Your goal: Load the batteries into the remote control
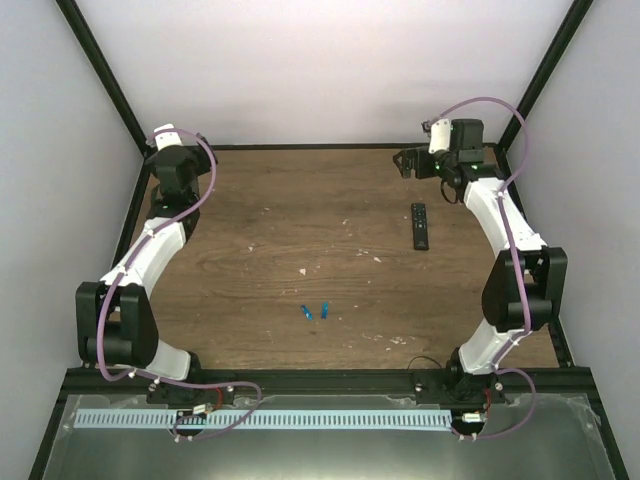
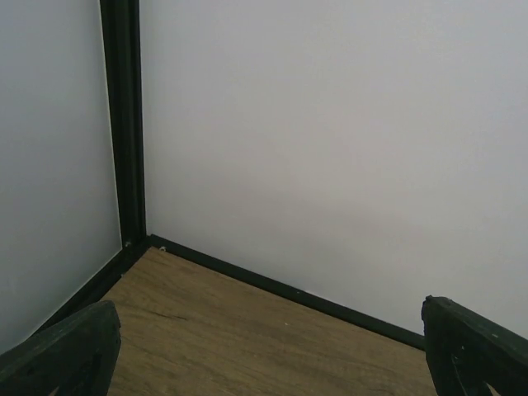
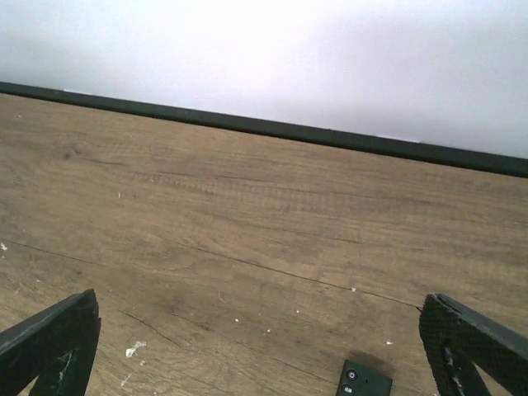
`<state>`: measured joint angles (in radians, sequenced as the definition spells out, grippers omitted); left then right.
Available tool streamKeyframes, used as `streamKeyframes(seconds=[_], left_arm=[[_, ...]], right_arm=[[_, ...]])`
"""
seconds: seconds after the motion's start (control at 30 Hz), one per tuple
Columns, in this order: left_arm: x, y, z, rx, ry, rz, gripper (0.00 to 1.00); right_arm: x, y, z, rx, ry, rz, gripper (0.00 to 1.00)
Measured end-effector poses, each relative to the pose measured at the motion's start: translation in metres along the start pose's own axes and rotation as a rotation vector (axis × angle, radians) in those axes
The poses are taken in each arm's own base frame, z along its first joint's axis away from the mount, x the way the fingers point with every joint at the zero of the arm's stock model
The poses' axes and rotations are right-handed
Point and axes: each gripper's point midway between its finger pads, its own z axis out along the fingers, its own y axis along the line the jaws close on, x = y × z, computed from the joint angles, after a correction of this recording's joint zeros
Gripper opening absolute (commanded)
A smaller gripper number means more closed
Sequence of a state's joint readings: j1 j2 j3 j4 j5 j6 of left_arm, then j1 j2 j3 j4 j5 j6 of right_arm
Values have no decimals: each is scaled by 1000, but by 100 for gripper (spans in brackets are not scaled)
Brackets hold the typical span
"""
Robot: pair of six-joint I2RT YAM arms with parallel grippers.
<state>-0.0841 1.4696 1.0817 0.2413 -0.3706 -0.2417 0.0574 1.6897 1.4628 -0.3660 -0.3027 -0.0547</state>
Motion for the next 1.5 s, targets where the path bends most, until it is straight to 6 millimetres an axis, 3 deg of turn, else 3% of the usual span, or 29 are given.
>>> streamKeyframes(seconds=[0.17, 0.37, 0.67, 1.03, 1.3, 1.5], left_arm=[[0, -3, 0, 18, -1, 6, 100], [-1, -6, 0, 61, -24, -9, 100], [27, 7, 11, 118, 61, -15, 100], [65, -29, 5, 200, 194, 10, 100], [80, -43, 5, 267, 258, -6, 100], [81, -50, 8, 296, 271, -7, 100]], right_arm=[[-8, 3, -7, -6, -27, -5, 100], [13, 0, 2, -2, 47, 22, 100], [35, -21, 11, 105, 120, 58, 100], [127, -37, 58, 162, 353, 140, 100], [164, -40, 57, 209, 449, 173, 96], [196, -37, 52, 227, 526, 197, 86]])
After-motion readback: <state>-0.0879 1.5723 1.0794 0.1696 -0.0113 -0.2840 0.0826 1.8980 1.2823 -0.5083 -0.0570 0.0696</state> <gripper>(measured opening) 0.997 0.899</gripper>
